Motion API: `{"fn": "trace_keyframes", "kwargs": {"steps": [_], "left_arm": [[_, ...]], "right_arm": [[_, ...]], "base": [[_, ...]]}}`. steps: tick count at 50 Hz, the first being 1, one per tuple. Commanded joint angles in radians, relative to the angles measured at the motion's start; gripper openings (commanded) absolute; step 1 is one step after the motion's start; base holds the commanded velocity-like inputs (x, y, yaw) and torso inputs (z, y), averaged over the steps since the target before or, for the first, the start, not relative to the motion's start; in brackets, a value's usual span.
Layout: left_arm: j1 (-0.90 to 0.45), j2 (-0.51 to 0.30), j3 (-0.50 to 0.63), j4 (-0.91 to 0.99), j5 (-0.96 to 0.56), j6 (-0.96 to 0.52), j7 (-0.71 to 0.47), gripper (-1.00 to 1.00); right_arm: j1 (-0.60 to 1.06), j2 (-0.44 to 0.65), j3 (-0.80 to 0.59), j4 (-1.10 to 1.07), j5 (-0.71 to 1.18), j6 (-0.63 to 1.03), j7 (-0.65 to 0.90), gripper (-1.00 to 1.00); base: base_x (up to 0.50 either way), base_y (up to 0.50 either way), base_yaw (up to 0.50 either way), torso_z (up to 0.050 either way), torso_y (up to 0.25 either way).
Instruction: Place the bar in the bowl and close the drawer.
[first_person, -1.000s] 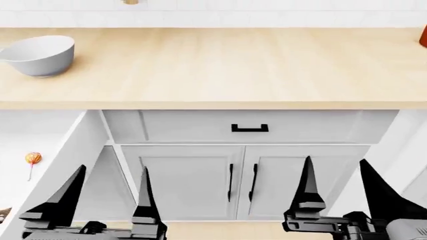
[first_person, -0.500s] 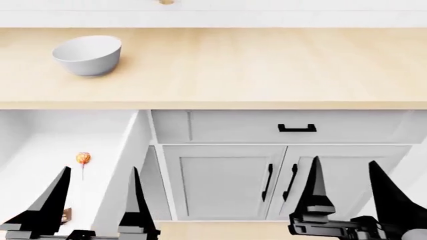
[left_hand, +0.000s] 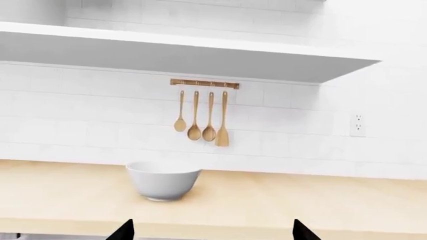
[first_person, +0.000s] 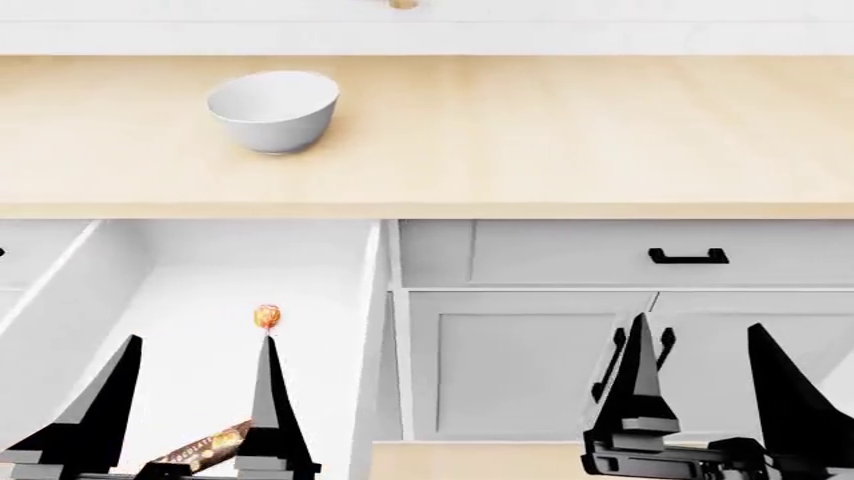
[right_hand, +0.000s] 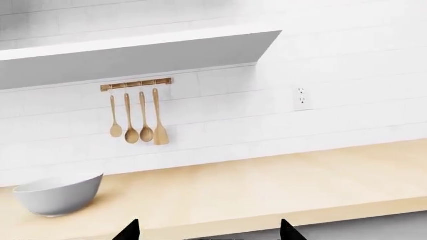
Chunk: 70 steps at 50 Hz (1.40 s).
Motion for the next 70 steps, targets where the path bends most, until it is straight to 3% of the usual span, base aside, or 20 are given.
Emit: {"fn": "trace_keyframes", "kwargs": {"steps": [1, 48, 59, 67, 70], "left_arm": [[-0.007, -0.006, 0.003, 0.0, -0.005, -0.004, -0.015, 1.0], [-0.013, -0.039, 0.028, -0.019, -0.002, 0.021, -0.05, 1.0], [-0.042, -0.064, 0.024, -0.016, -0.024, -0.054, -0.051, 1.0], [-0.147, -0.142, -0.051, 0.087, -0.239, -0.284, -0.062, 1.0], [-0.235, -0.327, -0.011, 0.09, -0.437, -0.266, -0.241, 1.0]], "right_arm": [[-0.004, 0.012, -0.006, 0.003, 0.003, -0.013, 0.01, 1.0], [-0.01, 0.054, -0.025, 0.005, 0.023, -0.038, 0.052, 1.0], [-0.005, 0.068, 0.004, -0.005, 0.05, -0.031, 0.075, 1.0], [0.038, 0.175, 0.046, -0.063, 0.117, 0.095, 0.15, 1.0], [0.087, 0.38, -0.004, -0.063, 0.247, 0.09, 0.323, 1.0]], "base": [[0.0, 0.5, 0.0, 0.037, 0.0], [0.0, 0.5, 0.0, 0.0, 0.0], [0.0, 0.02, 0.0, 0.0, 0.0], [0.0, 0.0, 0.0, 0.0, 0.0], [0.0, 0.0, 0.0, 0.0, 0.0]]}}
